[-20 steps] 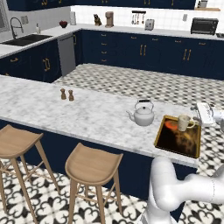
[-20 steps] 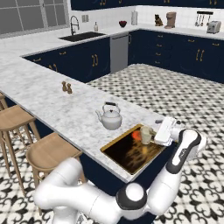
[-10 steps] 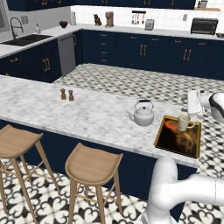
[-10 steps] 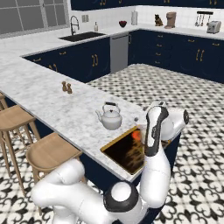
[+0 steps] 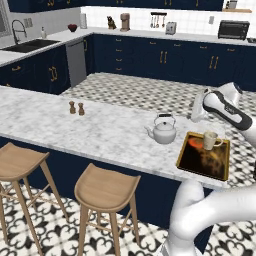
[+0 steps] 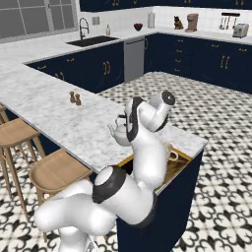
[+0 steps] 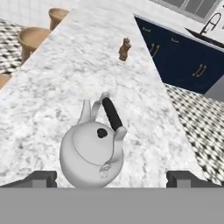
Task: Pick the kettle from the counter and place it on the tray. Then pick the mug from the cabinet and place it on the tray. Then close the cabinet doors.
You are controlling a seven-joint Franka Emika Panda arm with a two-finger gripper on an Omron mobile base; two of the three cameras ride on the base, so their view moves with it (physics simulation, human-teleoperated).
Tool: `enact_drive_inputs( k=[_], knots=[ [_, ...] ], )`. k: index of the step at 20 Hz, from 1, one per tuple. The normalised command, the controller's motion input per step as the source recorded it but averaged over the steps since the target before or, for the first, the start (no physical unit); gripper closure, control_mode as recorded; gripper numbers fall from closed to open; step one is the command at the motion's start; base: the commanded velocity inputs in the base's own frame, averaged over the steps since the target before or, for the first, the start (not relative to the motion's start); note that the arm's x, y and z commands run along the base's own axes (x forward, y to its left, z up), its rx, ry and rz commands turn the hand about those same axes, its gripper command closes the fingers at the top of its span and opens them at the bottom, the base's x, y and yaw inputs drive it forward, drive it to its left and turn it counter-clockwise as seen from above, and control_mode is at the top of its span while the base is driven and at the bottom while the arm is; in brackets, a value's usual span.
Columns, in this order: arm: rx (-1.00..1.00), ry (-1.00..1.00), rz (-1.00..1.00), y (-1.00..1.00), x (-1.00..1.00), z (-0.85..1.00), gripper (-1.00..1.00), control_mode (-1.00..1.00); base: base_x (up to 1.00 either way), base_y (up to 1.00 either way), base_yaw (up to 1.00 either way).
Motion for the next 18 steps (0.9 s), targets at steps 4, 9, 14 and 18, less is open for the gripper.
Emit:
enact_drive_inputs(
  k=[4, 9, 14, 18],
  knots=[
    [-0.20, 0.05, 0.02, 0.25, 0.18, -0.07, -1.00, -1.00, 0.00, 0.00, 0.00],
    [-0.09, 0.18, 0.14, 0.17, 0.13, -0.03, -1.00, -1.00, 0.00, 0.00, 0.00],
    [-0.02, 0.08, 0.27, 0.14, 0.04, -0.02, -1.00, -1.00, 0.00, 0.00, 0.00],
    [-0.05, 0.08, 0.34, 0.03, 0.25, -0.07, -1.00, -1.00, 0.00, 0.00, 0.00]
  ],
)
